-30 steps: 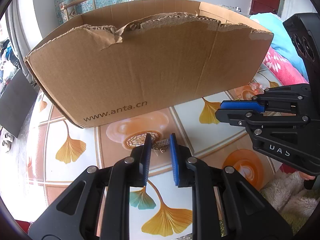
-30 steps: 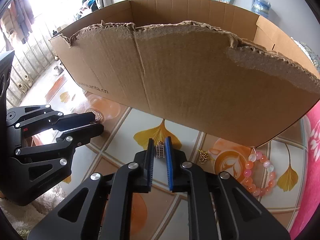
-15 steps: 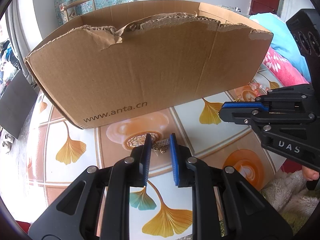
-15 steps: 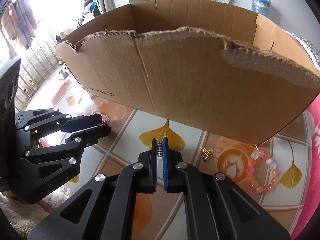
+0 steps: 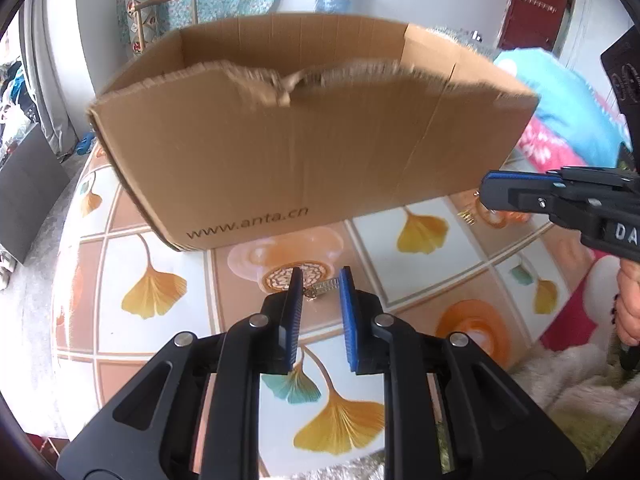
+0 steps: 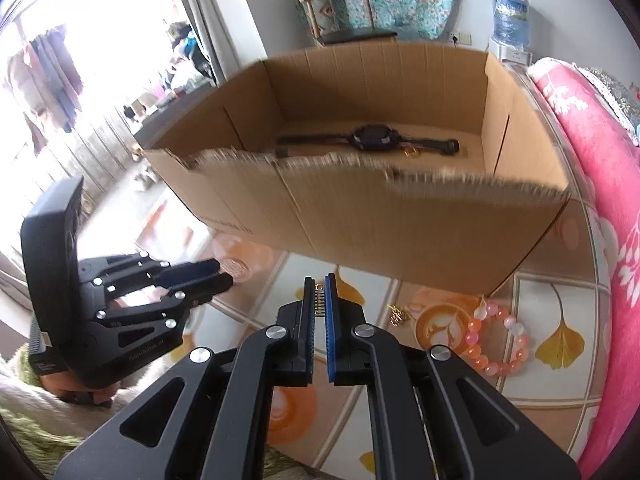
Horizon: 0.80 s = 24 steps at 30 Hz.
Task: Organize jewelry
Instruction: 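Lift both held charms and carry them over the box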
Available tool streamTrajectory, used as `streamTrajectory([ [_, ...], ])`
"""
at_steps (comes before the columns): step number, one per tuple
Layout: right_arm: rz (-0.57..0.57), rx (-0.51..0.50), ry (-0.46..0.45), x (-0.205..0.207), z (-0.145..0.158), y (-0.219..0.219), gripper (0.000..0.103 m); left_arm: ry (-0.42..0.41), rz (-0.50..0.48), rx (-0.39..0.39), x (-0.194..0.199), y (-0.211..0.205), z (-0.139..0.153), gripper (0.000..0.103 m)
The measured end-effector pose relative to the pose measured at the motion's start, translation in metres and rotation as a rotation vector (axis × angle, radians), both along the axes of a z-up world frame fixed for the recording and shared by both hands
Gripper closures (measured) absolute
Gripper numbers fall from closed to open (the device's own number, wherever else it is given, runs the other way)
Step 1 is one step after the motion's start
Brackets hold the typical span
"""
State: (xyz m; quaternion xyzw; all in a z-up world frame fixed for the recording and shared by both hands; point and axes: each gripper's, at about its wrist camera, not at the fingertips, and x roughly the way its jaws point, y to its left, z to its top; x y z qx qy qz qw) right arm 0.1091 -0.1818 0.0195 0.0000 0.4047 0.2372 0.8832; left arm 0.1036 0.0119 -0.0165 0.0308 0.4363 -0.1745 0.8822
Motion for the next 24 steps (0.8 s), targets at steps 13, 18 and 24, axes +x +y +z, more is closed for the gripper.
streamTrajectory([
  [13,0.037,0.155,-0.134,-0.005,0.072,-0.007,0.098,-0.188,-0.058,-0.172,-0.025,0.028,0.097,0.086],
  [18,0.044,0.189,-0.195,0.01,0.095,-0.011,0.098,-0.291,-0.078,-0.226,-0.011,0.029,0.135,0.086],
  [24,0.049,0.175,-0.191,0.047,0.099,-0.009,0.098,-0.228,-0.074,-0.237,0.044,0.017,0.134,0.086],
])
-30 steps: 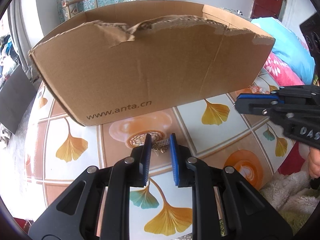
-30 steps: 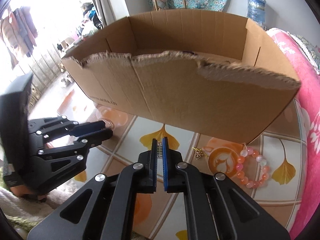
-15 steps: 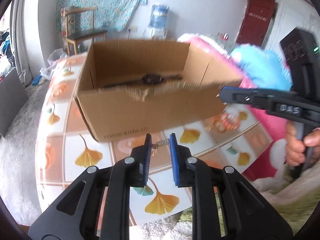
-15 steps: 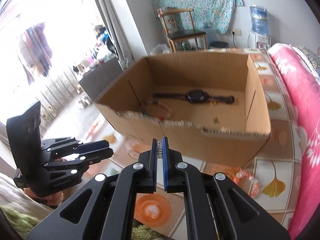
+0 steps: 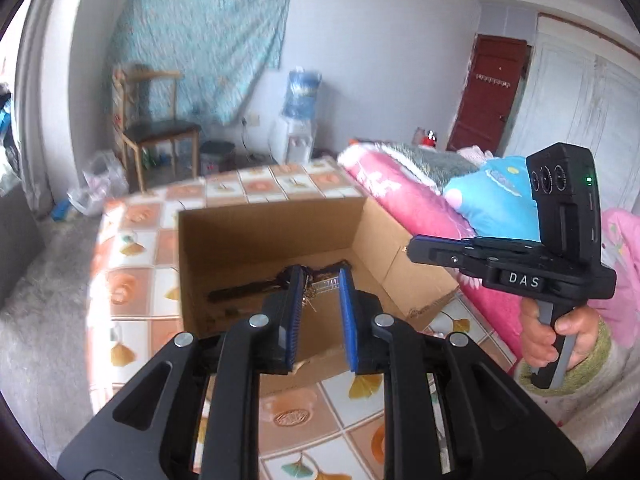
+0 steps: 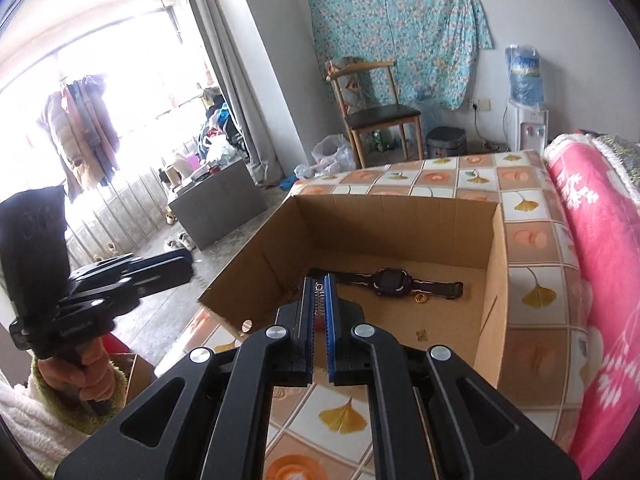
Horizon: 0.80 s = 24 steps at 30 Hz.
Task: Organize jewelry
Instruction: 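Lift both held charms and carry them over the box, then open both grippers to drop the charms into the box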
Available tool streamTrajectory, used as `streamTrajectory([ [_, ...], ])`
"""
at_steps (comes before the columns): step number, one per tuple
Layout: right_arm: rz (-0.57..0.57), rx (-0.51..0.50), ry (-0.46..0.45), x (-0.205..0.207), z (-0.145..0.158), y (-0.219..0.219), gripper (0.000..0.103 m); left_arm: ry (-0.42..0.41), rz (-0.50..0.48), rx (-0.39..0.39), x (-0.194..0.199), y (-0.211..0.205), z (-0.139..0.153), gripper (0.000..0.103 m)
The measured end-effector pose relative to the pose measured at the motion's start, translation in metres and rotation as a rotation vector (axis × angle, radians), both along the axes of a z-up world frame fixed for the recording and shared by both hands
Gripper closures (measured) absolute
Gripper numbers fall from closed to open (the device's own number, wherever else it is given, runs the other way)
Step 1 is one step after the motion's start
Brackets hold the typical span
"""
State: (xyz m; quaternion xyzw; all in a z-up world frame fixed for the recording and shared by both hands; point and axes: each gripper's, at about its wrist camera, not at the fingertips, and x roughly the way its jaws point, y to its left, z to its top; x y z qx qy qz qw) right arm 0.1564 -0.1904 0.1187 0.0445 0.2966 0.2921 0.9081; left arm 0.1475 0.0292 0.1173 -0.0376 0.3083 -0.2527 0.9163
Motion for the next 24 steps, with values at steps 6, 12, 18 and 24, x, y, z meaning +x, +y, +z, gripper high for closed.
streamTrajectory([
  [6,0.024,-0.029,0.167,0.043,-0.028,0.005,0.098,0.18,-0.062,0.022,0.045,-0.024,-0.039,0.086],
  [12,0.005,-0.081,0.308,0.071,-0.061,0.01,0.098,0.31,-0.087,0.051,0.074,-0.043,-0.079,0.085],
  [18,-0.026,-0.056,0.354,0.084,-0.069,0.001,0.097,0.394,-0.088,-0.018,0.089,-0.043,-0.097,0.072],
  [24,-0.05,-0.048,0.333,0.084,-0.061,-0.007,0.076,0.377,-0.067,-0.064,0.088,-0.032,-0.09,0.058],
])
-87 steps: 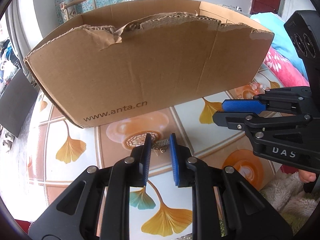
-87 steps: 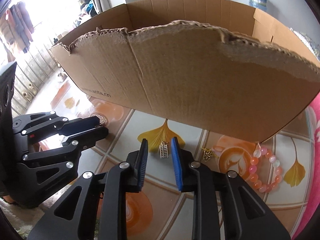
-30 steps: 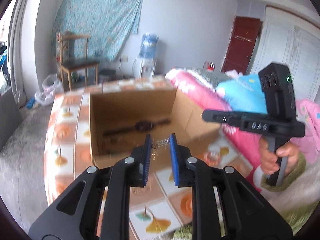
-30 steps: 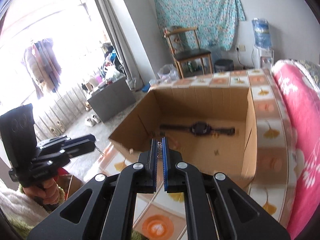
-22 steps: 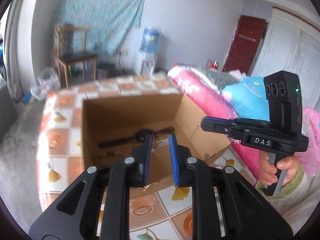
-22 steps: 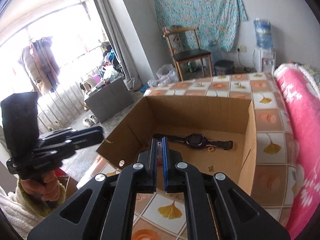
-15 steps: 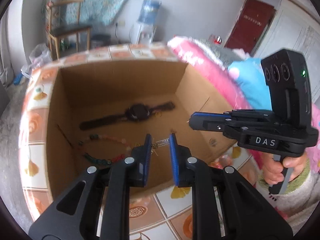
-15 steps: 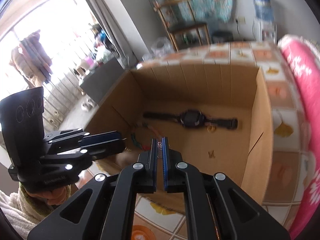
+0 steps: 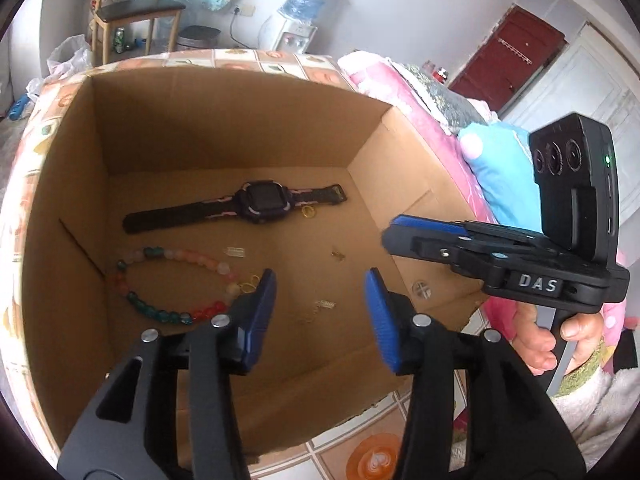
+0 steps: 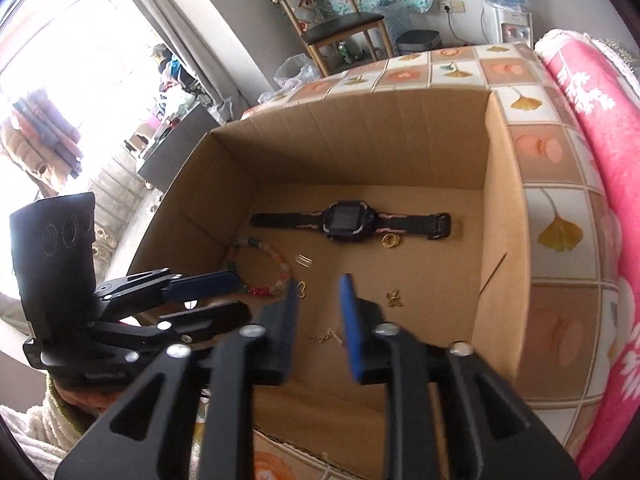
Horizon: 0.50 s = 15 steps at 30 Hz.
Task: Organize jewelry
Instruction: 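Open both grippers to drop the charms into the box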
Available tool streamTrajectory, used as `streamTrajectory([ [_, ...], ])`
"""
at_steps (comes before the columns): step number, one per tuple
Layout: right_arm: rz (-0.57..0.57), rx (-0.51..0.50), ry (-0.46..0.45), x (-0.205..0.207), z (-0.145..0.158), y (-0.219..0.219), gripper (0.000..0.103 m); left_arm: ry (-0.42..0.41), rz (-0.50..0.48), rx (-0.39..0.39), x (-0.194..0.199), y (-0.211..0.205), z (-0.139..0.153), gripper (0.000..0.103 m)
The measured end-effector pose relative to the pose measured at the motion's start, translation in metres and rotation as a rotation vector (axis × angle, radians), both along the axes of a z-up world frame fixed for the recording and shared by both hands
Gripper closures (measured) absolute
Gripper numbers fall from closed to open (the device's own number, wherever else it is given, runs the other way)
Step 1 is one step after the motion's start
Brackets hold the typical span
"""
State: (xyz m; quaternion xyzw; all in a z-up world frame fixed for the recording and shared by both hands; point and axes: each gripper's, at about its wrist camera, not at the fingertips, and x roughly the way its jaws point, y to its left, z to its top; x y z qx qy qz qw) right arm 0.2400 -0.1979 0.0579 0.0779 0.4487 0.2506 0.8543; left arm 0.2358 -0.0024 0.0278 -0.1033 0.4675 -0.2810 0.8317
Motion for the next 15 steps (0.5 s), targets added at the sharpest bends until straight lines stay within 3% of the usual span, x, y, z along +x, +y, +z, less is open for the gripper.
streamTrajectory([
  [8,-0.046,0.03,-0.075,-0.013,0.025,-0.02,0.074,-0.091,0.062,0.034,-0.017,0.018,0.032,0.045],
  [10,-0.055,0.04,-0.093,-0.018,0.031,-0.026,0.072,-0.131,0.071,0.048,-0.028,0.024,0.044,0.036],
  [15,-0.083,0.069,-0.151,-0.045,0.046,-0.042,0.05,-0.223,0.096,0.096,-0.06,0.04,0.069,0.024],
])
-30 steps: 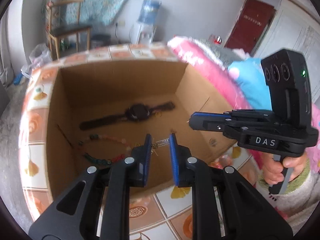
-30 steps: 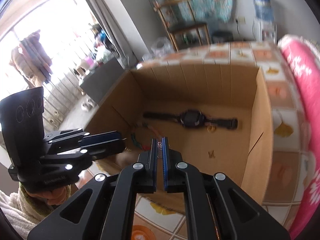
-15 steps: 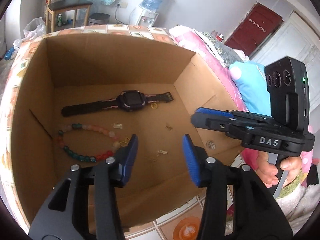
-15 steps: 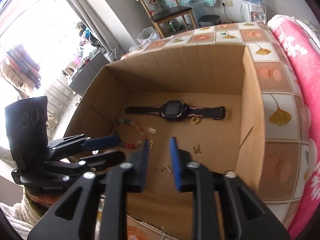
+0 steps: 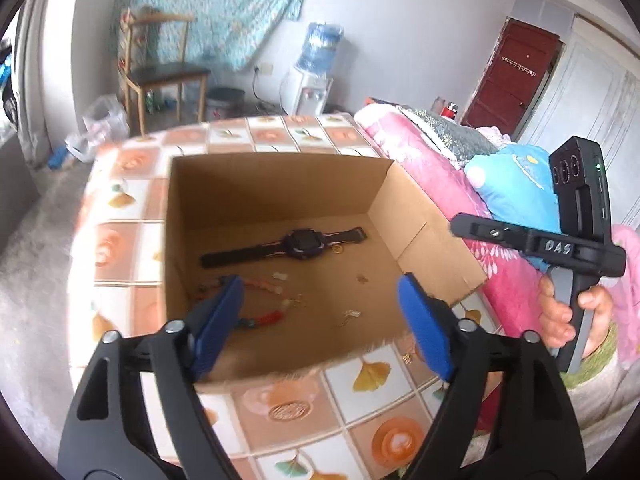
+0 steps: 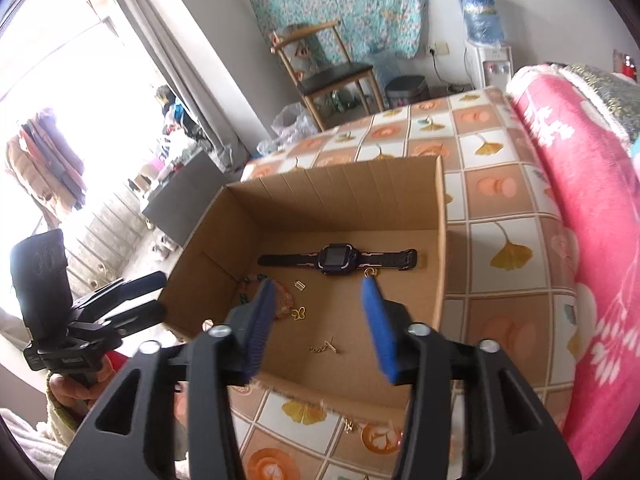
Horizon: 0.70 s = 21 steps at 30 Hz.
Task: Organize jewelry
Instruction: 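Withdraw both open tools toward the pink-orange beaded bracelet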
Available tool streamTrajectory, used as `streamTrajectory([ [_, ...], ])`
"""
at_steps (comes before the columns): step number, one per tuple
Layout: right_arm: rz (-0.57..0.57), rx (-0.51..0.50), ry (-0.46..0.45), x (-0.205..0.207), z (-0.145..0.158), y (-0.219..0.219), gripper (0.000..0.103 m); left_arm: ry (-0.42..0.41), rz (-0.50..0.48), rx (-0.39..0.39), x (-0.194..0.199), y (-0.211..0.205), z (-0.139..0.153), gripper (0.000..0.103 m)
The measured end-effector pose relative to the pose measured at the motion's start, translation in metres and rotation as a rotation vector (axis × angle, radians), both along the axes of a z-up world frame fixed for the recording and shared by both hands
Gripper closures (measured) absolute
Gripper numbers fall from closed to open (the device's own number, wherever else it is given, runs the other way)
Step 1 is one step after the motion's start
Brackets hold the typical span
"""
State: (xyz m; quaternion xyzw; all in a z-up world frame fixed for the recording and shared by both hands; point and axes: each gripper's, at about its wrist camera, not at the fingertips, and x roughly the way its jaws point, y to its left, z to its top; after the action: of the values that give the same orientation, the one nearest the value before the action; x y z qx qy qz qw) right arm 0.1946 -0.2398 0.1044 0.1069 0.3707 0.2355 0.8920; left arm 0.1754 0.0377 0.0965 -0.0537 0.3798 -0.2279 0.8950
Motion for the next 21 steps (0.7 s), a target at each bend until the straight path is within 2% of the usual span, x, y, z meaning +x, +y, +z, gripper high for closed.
streamTrajectory([
  [2,-0.007,0.007,-0.022,-0.013,0.003,-0.006,0.042,-0.021,0.005,0.013,-0.015,0.007,0.006,0.02],
  [8,-0.019,0.013,-0.051,-0.054,-0.003,-0.024,0.039,-0.002,0.032,0.082,-0.056,0.026,-0.002,0.015],
  [11,-0.003,0.02,0.007,-0.07,-0.021,-0.029,0.039,0.049,0.056,0.101,-0.069,0.032,-0.017,0.014],
  [15,0.023,0.006,0.112,-0.079,-0.054,-0.021,0.04,0.117,0.057,0.09,-0.075,0.031,-0.039,0.014],
  [18,0.024,-0.081,0.161,-0.078,-0.078,-0.006,0.049,0.157,0.046,0.122,-0.072,0.019,-0.061,0.013],
  [21,0.019,-0.181,0.177,-0.072,-0.096,0.009,0.06,0.18,-0.007,0.184,-0.068,-0.003,-0.085,0.013],
])
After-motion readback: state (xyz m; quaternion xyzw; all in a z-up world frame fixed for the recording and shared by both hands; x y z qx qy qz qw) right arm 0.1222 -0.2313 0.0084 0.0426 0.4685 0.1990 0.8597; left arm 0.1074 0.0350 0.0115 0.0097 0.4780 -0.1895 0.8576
